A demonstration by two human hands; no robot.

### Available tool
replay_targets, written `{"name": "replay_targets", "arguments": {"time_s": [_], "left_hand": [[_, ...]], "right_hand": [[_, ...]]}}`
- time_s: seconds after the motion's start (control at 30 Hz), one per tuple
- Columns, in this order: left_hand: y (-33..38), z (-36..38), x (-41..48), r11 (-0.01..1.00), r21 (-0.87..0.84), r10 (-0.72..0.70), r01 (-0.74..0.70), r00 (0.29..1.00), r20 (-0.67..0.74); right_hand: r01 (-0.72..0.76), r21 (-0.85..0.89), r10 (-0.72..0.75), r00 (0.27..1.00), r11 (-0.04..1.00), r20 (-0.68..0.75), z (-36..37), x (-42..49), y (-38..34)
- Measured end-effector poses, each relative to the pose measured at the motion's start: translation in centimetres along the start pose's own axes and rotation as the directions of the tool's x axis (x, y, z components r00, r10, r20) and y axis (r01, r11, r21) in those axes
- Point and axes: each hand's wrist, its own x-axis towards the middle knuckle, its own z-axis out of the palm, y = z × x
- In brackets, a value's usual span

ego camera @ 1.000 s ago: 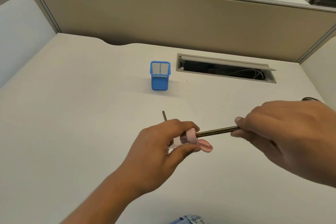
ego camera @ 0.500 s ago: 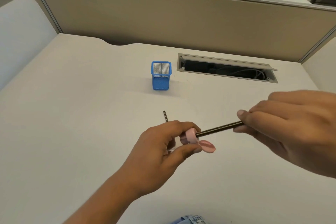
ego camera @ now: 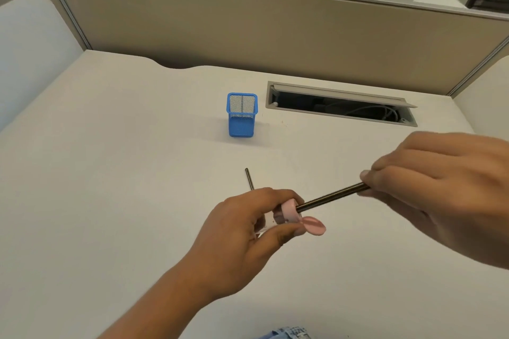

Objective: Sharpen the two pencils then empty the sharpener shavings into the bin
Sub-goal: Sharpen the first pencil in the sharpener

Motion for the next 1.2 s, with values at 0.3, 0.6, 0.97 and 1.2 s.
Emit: {"name": "replay_targets", "arguments": {"time_s": [0.3, 0.6, 0.97, 1.2], "left_hand": [[0.0, -0.3, 0.1, 0.979, 0.199, 0.045, -0.047, 0.999, 0.015], [0.1, 0.0, 0.4, 0.999, -0.037, 0.028, -0.027, 0.999, 0.015], [-0.1, 0.1, 0.3, 0.997, 0.071, 0.028, -0.033, 0.997, 0.072], [-0.1, -0.2, 0.3, 0.984, 0.154, 0.096, -0.093, 0.995, -0.012]], "right_hand": [[-0.656, 0.378, 0.488, 0.747, 0.653, 0.452, -0.2, 0.6, -1.1], [-0.049, -0.005, 0.049, 0.995, 0.999, 0.090, 0.5, 0.2, -1.1], [-0.435, 0.212, 0.356, 0.876, 0.875, 0.326, 0.1, 0.8, -1.6], [-0.512, 0.219, 0.416, 0.832, 0.831, 0.367, 0.5, 1.4, -2.7]]}}
